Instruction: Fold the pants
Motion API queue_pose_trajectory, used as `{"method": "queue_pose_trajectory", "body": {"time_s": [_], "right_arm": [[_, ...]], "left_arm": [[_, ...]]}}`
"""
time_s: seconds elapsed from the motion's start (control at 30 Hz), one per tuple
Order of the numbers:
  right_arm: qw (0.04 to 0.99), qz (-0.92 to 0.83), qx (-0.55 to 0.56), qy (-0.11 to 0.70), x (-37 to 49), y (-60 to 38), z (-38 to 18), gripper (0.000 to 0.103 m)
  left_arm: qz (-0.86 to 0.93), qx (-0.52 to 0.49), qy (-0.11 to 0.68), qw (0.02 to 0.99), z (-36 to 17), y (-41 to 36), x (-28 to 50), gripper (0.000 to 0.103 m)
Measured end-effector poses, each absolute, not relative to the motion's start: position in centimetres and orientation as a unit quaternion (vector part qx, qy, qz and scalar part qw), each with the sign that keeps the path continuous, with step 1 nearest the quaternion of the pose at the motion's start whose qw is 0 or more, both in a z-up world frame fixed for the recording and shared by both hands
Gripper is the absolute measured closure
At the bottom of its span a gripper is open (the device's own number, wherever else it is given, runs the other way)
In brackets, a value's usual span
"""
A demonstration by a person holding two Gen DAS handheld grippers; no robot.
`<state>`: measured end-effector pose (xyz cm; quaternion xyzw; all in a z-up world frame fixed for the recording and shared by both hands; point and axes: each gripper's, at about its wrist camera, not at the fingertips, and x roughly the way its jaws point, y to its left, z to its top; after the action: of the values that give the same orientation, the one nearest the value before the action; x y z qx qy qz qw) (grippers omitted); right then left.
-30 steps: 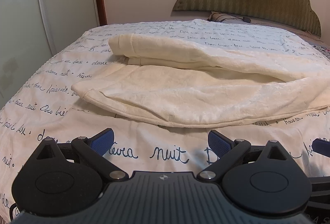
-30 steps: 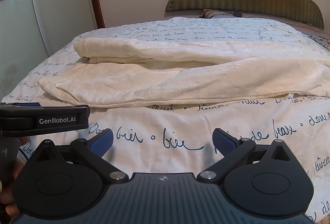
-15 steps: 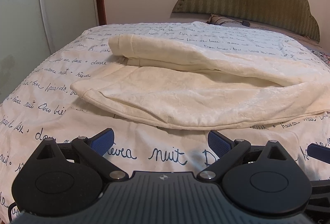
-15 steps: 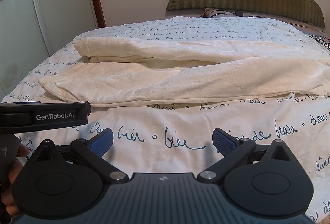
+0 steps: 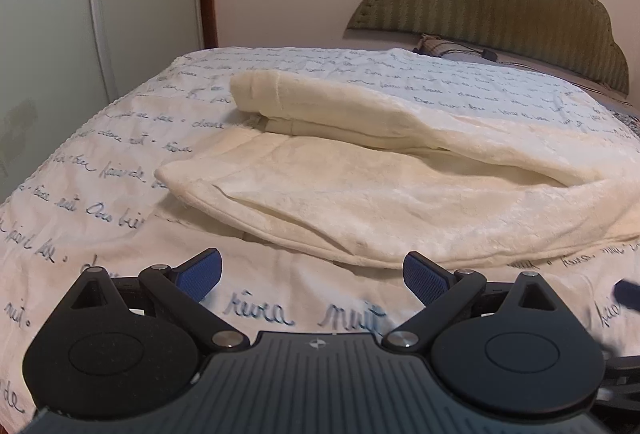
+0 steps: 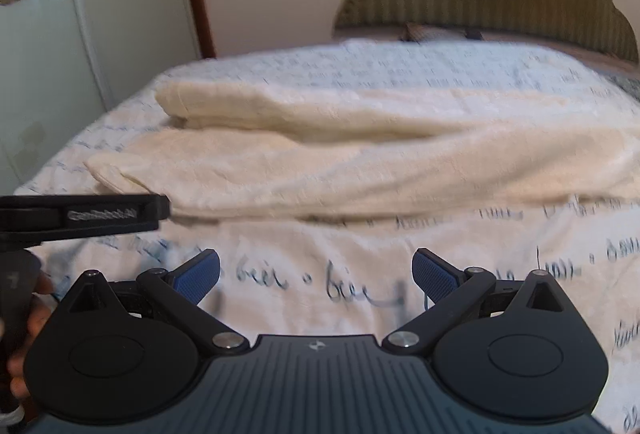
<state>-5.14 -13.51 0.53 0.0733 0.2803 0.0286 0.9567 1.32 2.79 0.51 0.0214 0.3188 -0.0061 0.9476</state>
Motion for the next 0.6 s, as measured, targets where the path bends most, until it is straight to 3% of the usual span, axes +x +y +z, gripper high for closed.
{"method": "queue_pose_trajectory", "body": {"time_s": [0.17, 0.27, 0.43, 0.6], "right_arm": [[0.976, 0.061, 0.001, 0.208, -4.7, -13.3, 3.1, 0.0], [0.973, 0.061, -0.047, 0.216, -2.4, -12.9, 4.1, 0.0], [0.98, 0.094, -0.056, 0.168, 0.5, -13.5, 5.9, 0.0], [0.973, 0.131, -0.107, 0.155, 8.4, -13.4, 7.4, 0.001]], "left_arm": [[0.024, 0.019, 0.308, 0.951, 1.0, 4.3, 2.8, 0.004], [0.037, 0.017, 0.308, 0.951, 1.2, 5.3, 4.0, 0.004], [0.056, 0.009, 0.308, 0.95, 1.1, 7.5, 6.5, 0.004], [0.074, -0.029, 0.32, 0.944, 0.7, 10.9, 9.5, 0.004]]}}
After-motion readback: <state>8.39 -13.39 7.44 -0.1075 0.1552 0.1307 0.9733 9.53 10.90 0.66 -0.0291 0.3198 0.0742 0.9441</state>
